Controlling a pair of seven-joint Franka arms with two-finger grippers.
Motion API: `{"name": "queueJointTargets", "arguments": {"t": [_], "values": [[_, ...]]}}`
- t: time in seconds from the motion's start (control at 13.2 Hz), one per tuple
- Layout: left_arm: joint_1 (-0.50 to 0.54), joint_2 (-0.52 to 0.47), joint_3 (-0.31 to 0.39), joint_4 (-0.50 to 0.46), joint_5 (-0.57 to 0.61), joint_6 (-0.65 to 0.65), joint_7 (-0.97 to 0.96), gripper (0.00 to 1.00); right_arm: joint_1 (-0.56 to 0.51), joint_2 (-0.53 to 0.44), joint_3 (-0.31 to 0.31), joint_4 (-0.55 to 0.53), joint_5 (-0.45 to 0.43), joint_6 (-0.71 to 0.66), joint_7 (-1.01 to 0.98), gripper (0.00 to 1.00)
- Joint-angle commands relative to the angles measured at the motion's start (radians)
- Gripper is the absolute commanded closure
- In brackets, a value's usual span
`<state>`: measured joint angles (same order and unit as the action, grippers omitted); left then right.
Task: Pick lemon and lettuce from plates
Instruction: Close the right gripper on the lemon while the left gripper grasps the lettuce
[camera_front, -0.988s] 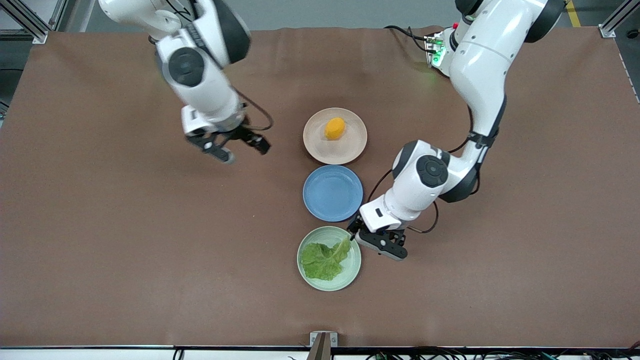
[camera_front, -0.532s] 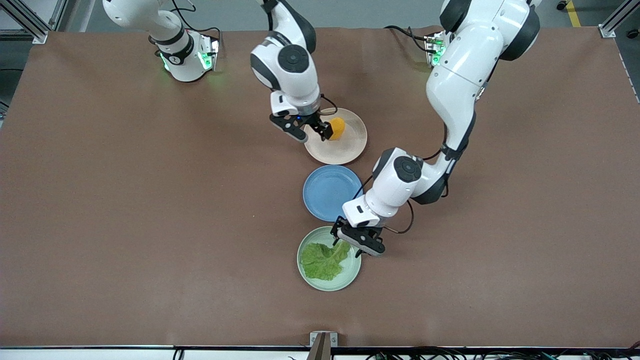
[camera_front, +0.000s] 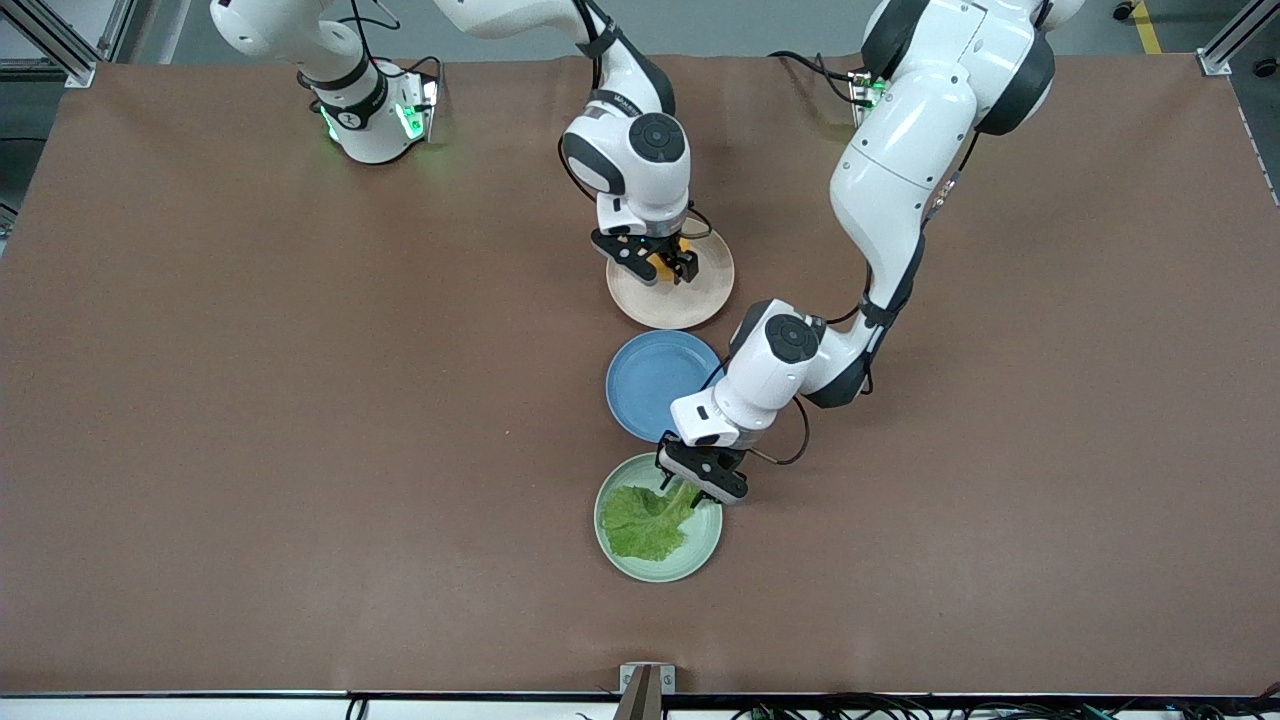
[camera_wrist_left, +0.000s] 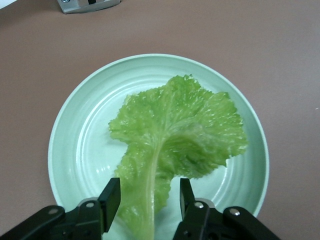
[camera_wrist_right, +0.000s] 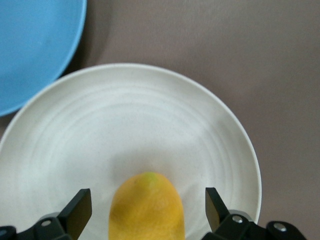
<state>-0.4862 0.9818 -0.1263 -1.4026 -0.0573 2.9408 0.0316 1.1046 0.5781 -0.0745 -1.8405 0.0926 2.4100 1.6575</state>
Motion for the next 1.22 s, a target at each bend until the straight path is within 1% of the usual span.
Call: {"name": "queueJointTargets", "arguments": {"t": [0.0,0.15,0.23,0.3,0.38,0.46,0.53,0.61,0.68,0.76,0.84,0.91,1.06,1.14], "values": [[-0.017,0.029,0.017,0.028,0.017,0.021,0.008,0.53,0.03,0.018,-0.013,0.02,-0.025,-0.008,0.053,0.0],[-0.022,0.037,0.017,0.027,0.017,0.03,0.008,0.63,0.038,0.031,-0.013,0.027,-0.025,-0.008,0.056,0.03],[-0.023,0.037,0.019,0.027,0.019,0.03,0.008,0.71,0.049,0.031,-0.013,0.027,-0.025,-0.008,0.058,0.05],[-0.023,0.034,0.019,0.027,0.019,0.03,0.01,0.8,0.052,0.031,-0.014,0.027,-0.025,-0.009,0.059,0.09],[-0.026,0.029,0.019,0.027,0.019,0.03,0.037,0.88,0.052,0.031,-0.014,0.027,-0.027,-0.009,0.059,0.16],[-0.025,0.026,0.02,0.028,0.019,0.03,0.083,0.93,0.054,0.029,-0.013,0.029,-0.03,-0.009,0.059,0.27],[-0.025,0.022,0.037,0.028,0.019,0.03,0.146,0.96,0.054,0.031,-0.013,0.036,-0.034,-0.009,0.059,0.46],[-0.026,0.015,0.054,0.039,0.019,0.03,0.19,0.97,0.052,0.029,-0.013,0.043,-0.036,-0.011,0.058,0.68],[-0.025,0.002,0.057,0.042,0.019,0.027,0.203,0.97,0.046,0.029,-0.013,0.049,-0.036,-0.015,0.058,0.87],[-0.02,-0.024,0.057,0.042,0.017,0.021,0.203,0.97,0.035,0.025,-0.016,0.056,-0.036,-0.02,0.045,0.97],[-0.008,-0.058,0.056,0.036,0.017,0.003,0.205,0.97,0.012,0.017,-0.019,0.063,-0.039,-0.022,0.027,0.98],[0.006,-0.081,0.056,0.034,0.021,-0.046,0.208,0.97,-0.021,-0.003,-0.025,0.063,-0.05,-0.023,-0.035,0.98],[0.034,-0.161,0.056,0.028,0.019,-0.177,0.206,0.98,-0.116,-0.072,-0.027,0.055,-0.051,-0.055,-0.222,0.98],[0.053,-0.211,0.054,0.028,0.019,-0.272,0.205,0.99,-0.168,-0.098,-0.027,0.055,-0.051,-0.083,-0.314,0.98]]}}
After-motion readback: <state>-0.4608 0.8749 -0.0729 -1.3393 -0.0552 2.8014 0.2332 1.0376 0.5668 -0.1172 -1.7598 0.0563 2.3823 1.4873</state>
